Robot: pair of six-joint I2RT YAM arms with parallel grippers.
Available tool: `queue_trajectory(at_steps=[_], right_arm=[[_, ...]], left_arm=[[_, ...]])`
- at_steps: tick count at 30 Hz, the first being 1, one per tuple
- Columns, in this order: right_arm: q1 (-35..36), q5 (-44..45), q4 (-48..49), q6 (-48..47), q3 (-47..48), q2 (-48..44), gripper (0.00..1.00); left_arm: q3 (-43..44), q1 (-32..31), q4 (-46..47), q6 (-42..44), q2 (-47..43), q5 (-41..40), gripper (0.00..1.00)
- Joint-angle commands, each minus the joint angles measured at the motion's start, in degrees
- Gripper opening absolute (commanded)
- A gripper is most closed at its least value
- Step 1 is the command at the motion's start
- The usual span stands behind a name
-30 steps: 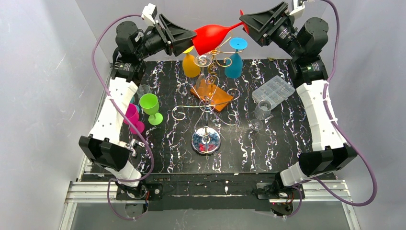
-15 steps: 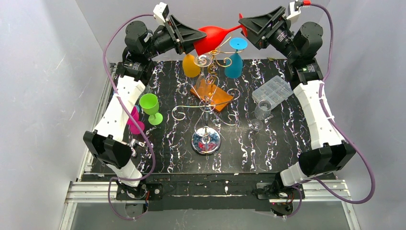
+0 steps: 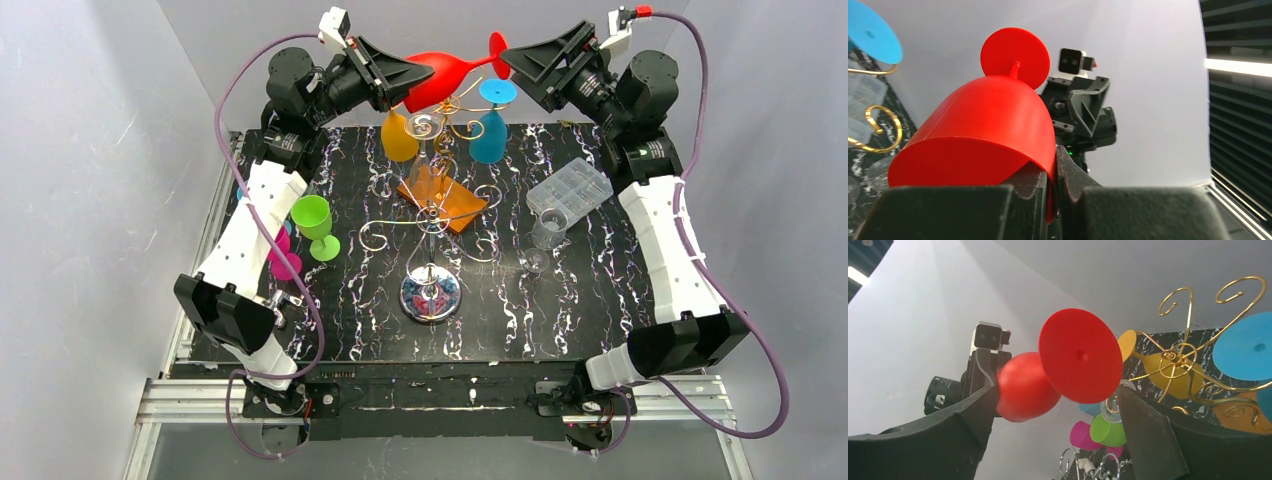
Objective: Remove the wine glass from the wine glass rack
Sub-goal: Place the wine glass at the center of the board.
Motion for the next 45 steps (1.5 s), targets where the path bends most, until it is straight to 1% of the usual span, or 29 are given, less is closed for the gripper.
queue_trajectory(at_steps=[1, 4, 6, 10, 17, 24, 30, 36, 41, 42, 45], right_arm=[[0.0, 0.8, -3.1, -5.3, 1.3, -3.1, 0.98], [0.0, 1.4, -4.9, -6.8, 1.6, -3.7, 0.98], [0.0, 1.7, -5.9, -7.7, 1.5, -4.1, 0.98], [0.0, 2.1, -7.7, -9.4, 1.3, -4.7, 0.99], [0.0, 4.1, -13.5, -14.1, 2.7, -5.5, 0.98], [0.0, 8.1, -24.7, -21.2, 8.0, -3.9, 0.98], [0.2, 9.9, -33.4, -26.2, 13.4, 0.3, 0.98], [1.4, 11.9, -35.7, -28.6, 15.2, 2.6, 0.98], [2.3, 13.8, -36.7, -29.9, 16.1, 3.8, 0.98], [2.5, 14.4, -37.2, -30.2, 16.5, 4.1, 0.98], [2.9, 16.8, -39.4, -31.6, 18.8, 5.3, 0.98]], left_arm=[[3.1, -0.3, -7.9, 8.1, -5.1, -4.7, 0.00], [4.2, -0.2, -9.1, 10.5, -6.0, -6.0, 0.00], [5.0, -0.3, -12.2, 12.3, -6.5, -7.1, 0.00], [6.0, -0.2, -15.0, 15.4, -7.7, -8.7, 0.00], [8.0, -0.2, -22.4, 22.2, -9.6, -11.6, 0.00], [11.9, -0.2, -39.6, 34.0, -14.3, -17.5, 0.00], [9.0, -0.2, -52.5, 41.9, -21.8, -24.9, 0.00], [8.7, -0.2, -65.5, 46.5, -27.2, -31.9, 0.00], [9.1, -0.2, -75.9, 48.8, -29.6, -37.2, 0.00], [8.8, -0.2, -78.5, 49.3, -29.8, -38.4, 0.00], [5.3, -0.2, -82.2, 50.4, -31.4, -40.7, 0.00]])
